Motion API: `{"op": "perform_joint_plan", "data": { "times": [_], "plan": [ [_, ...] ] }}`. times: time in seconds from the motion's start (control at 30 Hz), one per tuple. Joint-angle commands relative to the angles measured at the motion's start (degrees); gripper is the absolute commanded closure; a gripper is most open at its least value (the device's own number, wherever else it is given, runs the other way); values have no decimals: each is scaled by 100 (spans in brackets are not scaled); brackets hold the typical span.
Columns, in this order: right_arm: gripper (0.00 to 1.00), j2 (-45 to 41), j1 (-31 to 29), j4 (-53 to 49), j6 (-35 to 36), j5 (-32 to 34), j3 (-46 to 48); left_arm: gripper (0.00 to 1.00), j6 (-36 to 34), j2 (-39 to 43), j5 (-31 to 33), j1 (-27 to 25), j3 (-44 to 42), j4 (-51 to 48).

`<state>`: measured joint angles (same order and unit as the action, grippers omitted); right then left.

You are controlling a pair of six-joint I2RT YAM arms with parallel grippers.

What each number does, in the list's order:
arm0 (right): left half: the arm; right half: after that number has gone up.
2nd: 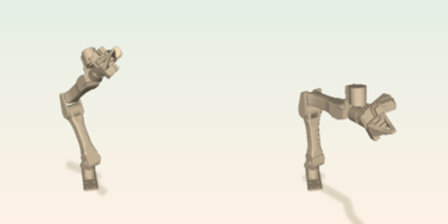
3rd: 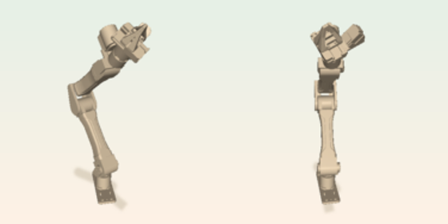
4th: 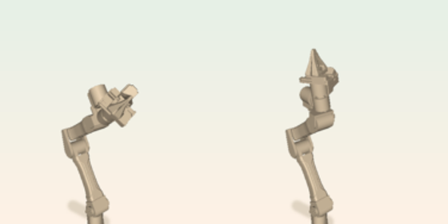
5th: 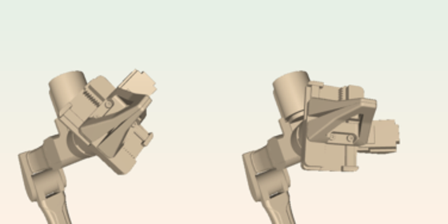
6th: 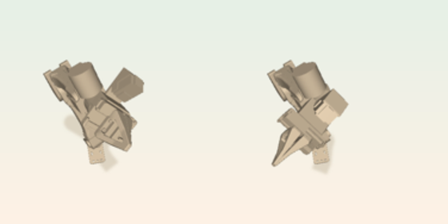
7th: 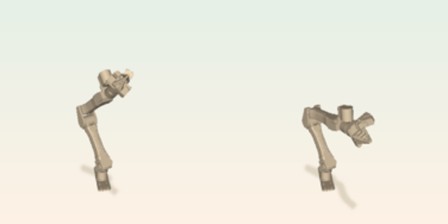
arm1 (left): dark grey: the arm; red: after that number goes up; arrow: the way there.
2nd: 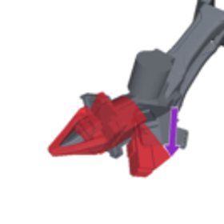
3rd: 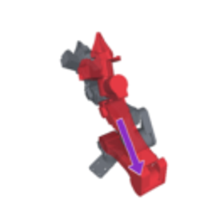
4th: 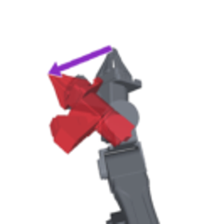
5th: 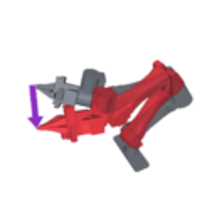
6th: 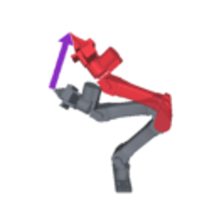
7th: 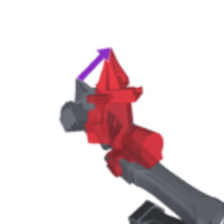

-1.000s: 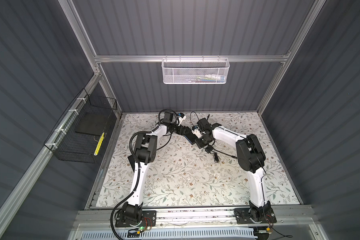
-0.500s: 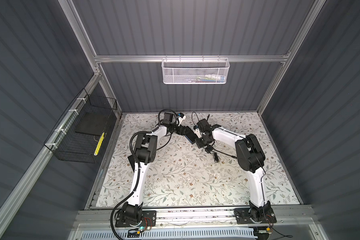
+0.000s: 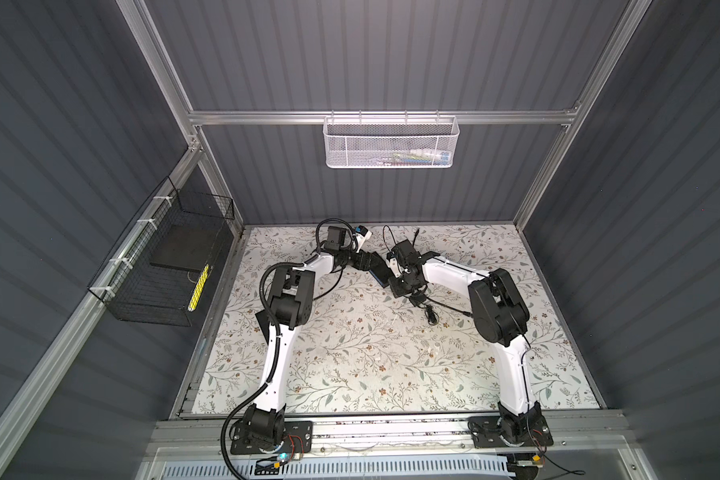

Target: Insert the plug into the switch port

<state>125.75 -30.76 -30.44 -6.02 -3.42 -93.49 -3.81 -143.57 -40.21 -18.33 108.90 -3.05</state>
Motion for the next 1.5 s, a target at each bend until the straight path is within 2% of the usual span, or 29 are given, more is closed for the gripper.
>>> {"op": "perform_joint_plan", "data": {
  "times": [0.0,0.5,1.47],
  "plan": [
    [100,-121,-41,732,-154,78,-162,30,201,85,-240,-250,-313,-679],
    [100,-227,-79,671,-406,114,-340,30,188,220,-145,-312,-571,-583],
    [100,2,-184,581,-341,148,-780,31,177,211,-204,-452,-595,-633]
  ]
}}
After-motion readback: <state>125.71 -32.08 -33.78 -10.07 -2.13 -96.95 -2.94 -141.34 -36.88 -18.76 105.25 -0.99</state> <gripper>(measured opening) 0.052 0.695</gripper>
